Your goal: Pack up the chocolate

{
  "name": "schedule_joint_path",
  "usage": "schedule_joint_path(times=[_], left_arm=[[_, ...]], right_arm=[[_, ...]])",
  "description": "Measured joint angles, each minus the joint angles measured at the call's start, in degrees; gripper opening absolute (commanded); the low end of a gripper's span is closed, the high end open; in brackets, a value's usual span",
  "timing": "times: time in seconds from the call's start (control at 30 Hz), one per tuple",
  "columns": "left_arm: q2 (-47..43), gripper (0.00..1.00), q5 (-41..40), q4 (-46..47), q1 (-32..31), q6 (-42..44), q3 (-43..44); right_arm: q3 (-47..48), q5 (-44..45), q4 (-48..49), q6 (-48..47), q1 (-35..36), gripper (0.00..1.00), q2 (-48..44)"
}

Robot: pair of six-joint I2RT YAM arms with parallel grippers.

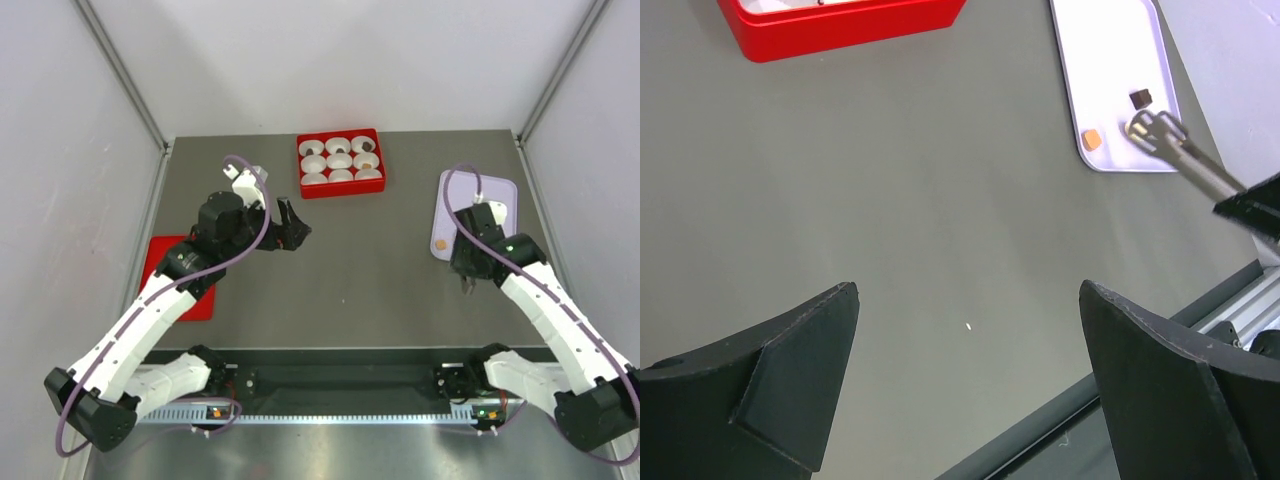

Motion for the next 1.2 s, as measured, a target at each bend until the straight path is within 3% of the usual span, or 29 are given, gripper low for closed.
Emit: schedule_joint_path(times=[0.17, 0.43, 0.87, 1.2], left_arm=[[-0.1, 0.96, 0.2, 0.0, 0.0, -0.1, -0.7], [-0.1, 0.96, 0.1, -0.1, 0.0, -0.1, -0.9], [0.3, 0.96, 0.0, 0.0, 0.0, 0.3, -0.9], [1.3, 0.96, -0.1, 0.1, 0.0, 0.5, -0.9]], right_arm=[[-1.6, -0.3, 0.3, -0.8, -9.2, 0.41, -0.4], [-3.9, -3.8, 2.0, -4.0, -16.4, 0.43, -0.7], [-6.6, -7.8, 9.2, -6.3, -18.1, 0.42, 5.0], [-6.6, -8.5, 12.2, -7.5, -18.1, 0.33, 7.4]])
